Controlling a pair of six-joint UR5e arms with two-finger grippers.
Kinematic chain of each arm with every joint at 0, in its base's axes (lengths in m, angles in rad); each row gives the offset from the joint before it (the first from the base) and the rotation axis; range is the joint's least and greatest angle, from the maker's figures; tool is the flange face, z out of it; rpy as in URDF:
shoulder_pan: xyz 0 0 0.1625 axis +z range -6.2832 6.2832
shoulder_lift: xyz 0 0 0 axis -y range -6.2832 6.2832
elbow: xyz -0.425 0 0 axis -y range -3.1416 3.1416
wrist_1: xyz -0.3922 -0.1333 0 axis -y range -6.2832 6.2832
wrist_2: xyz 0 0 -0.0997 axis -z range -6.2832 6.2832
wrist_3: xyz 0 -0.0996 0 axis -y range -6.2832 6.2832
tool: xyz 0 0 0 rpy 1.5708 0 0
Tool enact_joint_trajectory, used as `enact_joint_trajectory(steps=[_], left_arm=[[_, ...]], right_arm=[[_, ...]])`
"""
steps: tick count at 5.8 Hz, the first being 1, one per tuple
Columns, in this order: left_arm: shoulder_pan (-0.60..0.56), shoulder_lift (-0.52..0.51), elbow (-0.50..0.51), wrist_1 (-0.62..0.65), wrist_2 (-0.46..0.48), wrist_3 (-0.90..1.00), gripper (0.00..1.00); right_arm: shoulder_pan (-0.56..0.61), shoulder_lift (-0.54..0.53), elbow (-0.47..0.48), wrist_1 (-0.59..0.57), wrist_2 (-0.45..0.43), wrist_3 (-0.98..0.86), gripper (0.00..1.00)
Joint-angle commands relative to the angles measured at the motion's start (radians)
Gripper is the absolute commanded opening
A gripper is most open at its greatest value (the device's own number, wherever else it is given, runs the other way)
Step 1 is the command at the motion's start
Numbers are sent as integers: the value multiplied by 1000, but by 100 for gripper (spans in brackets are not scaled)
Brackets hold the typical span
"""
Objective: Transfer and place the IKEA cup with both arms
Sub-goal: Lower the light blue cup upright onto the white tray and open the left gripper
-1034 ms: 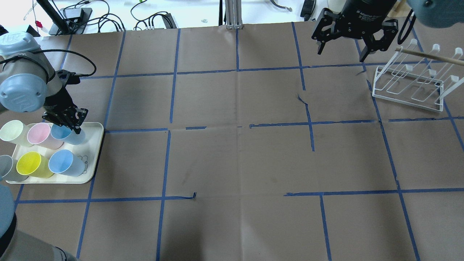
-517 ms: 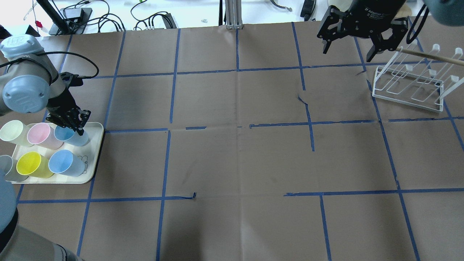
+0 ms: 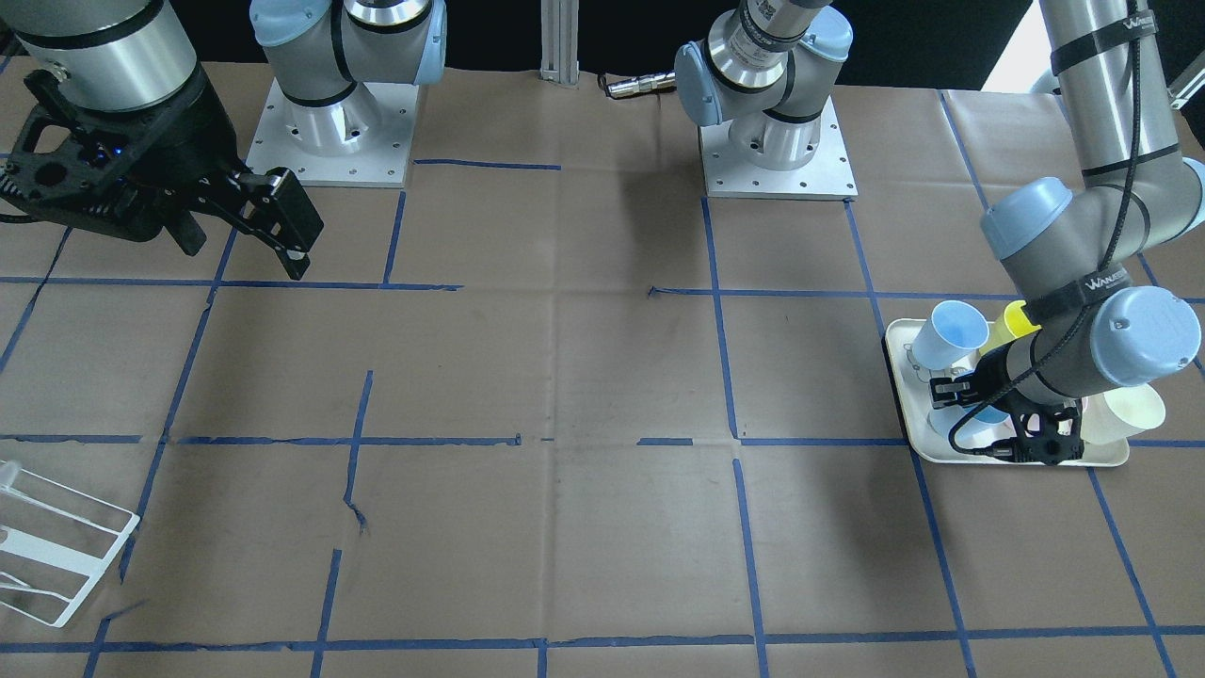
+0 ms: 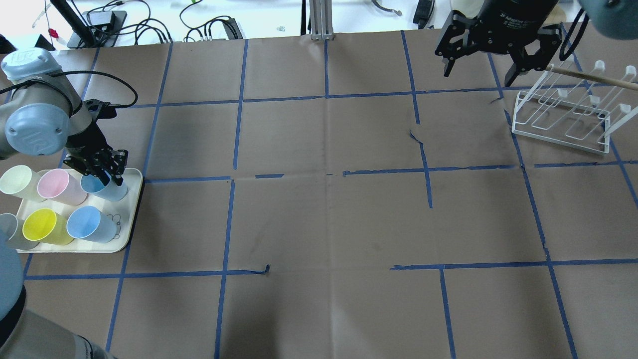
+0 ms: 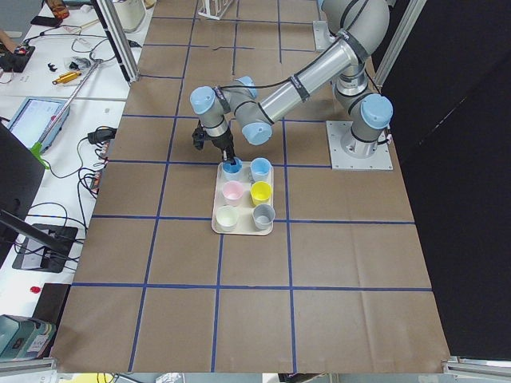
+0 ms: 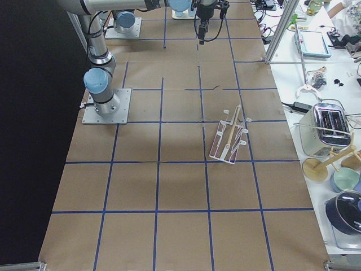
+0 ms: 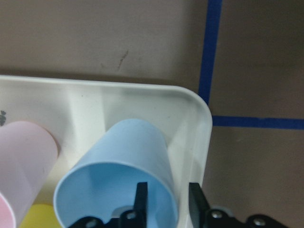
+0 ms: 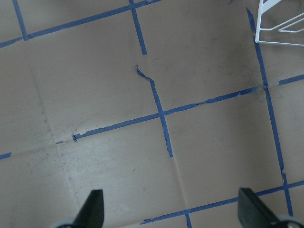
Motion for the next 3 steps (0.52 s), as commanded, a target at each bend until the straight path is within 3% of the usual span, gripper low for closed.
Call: enact_joint_trajectory(steps=[1, 3], left_arm=[[-10, 32, 24, -15, -2, 5, 98], [-94, 205, 33, -127, -56, -13, 98]], right_arm=[[13, 12, 2, -4, -13, -24, 100], [4, 12, 2, -13, -12, -135, 100]])
